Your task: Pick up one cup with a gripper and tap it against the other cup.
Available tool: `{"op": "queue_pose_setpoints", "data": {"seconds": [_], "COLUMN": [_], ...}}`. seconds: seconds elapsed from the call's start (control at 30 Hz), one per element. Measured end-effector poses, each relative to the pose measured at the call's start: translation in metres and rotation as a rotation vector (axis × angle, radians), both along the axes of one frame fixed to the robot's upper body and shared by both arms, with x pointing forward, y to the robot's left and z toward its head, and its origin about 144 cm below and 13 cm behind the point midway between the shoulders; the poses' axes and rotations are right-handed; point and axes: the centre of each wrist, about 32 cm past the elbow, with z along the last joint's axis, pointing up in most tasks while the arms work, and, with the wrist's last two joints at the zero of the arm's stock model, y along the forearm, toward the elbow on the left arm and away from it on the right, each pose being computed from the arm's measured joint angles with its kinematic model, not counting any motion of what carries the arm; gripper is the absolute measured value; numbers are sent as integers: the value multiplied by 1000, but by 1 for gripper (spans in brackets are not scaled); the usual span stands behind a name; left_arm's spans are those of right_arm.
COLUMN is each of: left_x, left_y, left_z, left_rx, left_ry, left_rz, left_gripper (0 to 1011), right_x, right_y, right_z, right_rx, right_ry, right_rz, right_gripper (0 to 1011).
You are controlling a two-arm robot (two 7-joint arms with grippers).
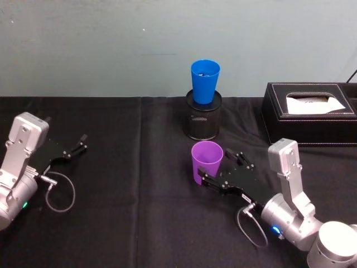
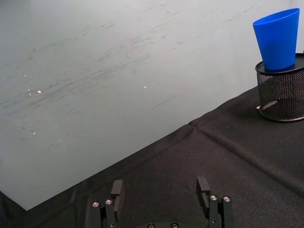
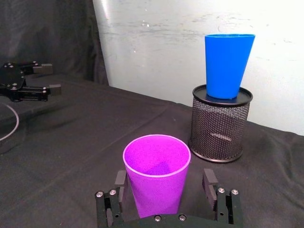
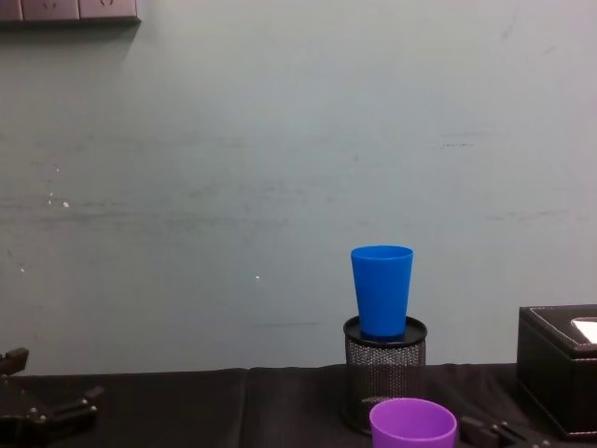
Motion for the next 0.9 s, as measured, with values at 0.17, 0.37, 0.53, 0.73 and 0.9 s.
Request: {"op": "queue_pose_setpoints", "data": {"seconds": [0.17, 0.37, 0.53, 0.73, 0.9], "left_x": [0, 0, 0, 0, 0], "left_y": [0, 0, 0, 0, 0], "left_z": [0, 0, 0, 0, 0], "left_rx": [0, 0, 0, 0, 0], "left_ry": [0, 0, 0, 0, 0], "left_rz": [0, 0, 0, 0, 0], "left_gripper": [1000, 1000, 1000, 1000, 1000], "right_x": [9, 27, 28, 28, 26], "right_y": [4, 17, 17, 17, 17], "right_z": [0, 0, -1, -1, 8], "right_rx": [12, 39, 48, 51, 51], "right_ry": [1, 16, 28, 35, 17], "right_rz": [10, 37, 35, 32, 36], "right_gripper": [1003, 1000, 890, 777, 746]}}
